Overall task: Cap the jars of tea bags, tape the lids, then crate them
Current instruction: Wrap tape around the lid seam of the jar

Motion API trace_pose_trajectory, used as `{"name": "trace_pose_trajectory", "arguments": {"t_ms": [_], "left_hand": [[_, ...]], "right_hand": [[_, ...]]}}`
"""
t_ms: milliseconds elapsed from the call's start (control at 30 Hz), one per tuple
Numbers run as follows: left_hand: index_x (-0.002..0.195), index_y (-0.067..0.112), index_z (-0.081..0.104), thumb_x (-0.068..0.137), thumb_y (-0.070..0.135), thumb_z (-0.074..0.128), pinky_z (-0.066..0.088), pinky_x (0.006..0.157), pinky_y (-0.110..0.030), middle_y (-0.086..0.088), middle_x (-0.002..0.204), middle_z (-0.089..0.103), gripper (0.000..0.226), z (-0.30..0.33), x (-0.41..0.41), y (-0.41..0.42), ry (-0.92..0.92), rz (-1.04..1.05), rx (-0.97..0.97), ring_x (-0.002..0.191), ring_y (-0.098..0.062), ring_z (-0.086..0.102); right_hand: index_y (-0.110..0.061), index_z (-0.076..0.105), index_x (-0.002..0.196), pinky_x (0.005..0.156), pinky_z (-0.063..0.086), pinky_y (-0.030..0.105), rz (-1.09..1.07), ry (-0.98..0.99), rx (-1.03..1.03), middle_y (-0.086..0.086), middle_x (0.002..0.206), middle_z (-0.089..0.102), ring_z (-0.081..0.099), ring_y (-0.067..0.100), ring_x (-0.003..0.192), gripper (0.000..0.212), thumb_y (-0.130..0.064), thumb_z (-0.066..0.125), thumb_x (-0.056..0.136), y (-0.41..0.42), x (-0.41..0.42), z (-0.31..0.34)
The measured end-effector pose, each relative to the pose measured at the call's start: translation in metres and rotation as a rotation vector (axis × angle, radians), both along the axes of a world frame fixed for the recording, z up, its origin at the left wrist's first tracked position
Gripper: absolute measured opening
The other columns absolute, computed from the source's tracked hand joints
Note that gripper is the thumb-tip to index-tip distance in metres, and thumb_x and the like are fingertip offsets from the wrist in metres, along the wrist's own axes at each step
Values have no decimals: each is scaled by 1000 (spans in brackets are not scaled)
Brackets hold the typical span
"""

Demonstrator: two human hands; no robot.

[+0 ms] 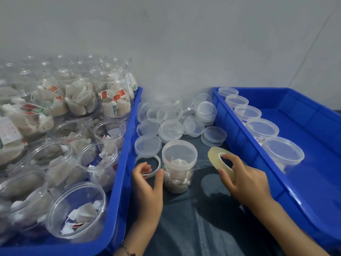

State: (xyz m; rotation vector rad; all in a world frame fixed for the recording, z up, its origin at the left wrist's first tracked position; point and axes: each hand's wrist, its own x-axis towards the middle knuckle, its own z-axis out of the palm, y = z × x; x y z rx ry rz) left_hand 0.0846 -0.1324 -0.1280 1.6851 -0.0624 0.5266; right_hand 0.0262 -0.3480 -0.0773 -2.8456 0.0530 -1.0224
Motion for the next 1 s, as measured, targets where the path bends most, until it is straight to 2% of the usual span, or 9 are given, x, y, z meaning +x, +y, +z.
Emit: {"name": "trace_pose_trajectory", "arguments": {"t_ms": [133,200,333,400,500,667,767,933,1000], "left_hand": [[113,4,48,85,26,56,39,95,-36,-19,111,55,37,18,-10,-2,-421,79,277,108,-28,50],[123,7,45,85,34,57,35,105,-36,-19,124,53,49,40,-8,-11,-506,11,447,120,-26,44],[146,14,33,79,69,45,15,115,-47,-17,151,33,88,67,-1,-29,-381,-164,1000,143,-31,20],[141,14,44,78,63,55,20,113,-48,-14,146,42,81,69,4,-30,-329,-254,1095,139,-31,32],[113,6,69,65,35,84,44,95,-53,-14,116,67,59,61,9,-28,-464,-207,1098,110,-33,63],[112,4,69,77,37,63,42,95,-55,-14,117,67,48,60,12,-25,-490,-262,1036,109,-34,63],[116,7,68,80,35,59,35,102,-49,-11,122,65,46,62,10,-24,-404,-327,989,116,-33,59],[123,18,64,81,30,57,18,112,-31,14,130,51,44,66,8,-23,-246,-482,770,129,-20,46],[122,19,63,83,23,56,23,111,-40,20,126,49,40,67,5,-21,-271,-494,737,122,-18,50]], "right_hand": [[-6,69,93,34,34,25,7,-37,6,0,54,64,55,21,37,50,-47,43,79,4,-1,2],[-6,69,91,34,35,26,-2,-51,0,1,53,63,55,24,37,51,-49,43,79,5,1,4],[-6,68,90,32,36,27,-31,-93,-16,3,54,64,55,26,37,51,-50,44,79,5,6,9],[-7,68,89,32,36,27,-48,-113,-30,3,54,63,54,27,36,50,-50,45,79,4,10,12],[-9,69,86,33,35,25,-62,-133,-66,4,52,62,53,27,37,48,-51,47,79,2,19,15],[-11,69,86,31,33,22,-31,-45,-181,3,52,62,57,23,39,48,-50,81,61,0,41,12],[-8,68,83,29,27,20,-6,22,-222,3,47,58,51,22,34,48,-31,92,47,-4,52,10],[-8,63,107,45,34,29,-39,168,-284,5,71,68,63,25,60,29,-20,65,81,-6,69,9],[-6,65,93,42,30,26,-26,166,-290,4,62,65,60,24,52,24,-16,71,72,-3,72,11]]}}
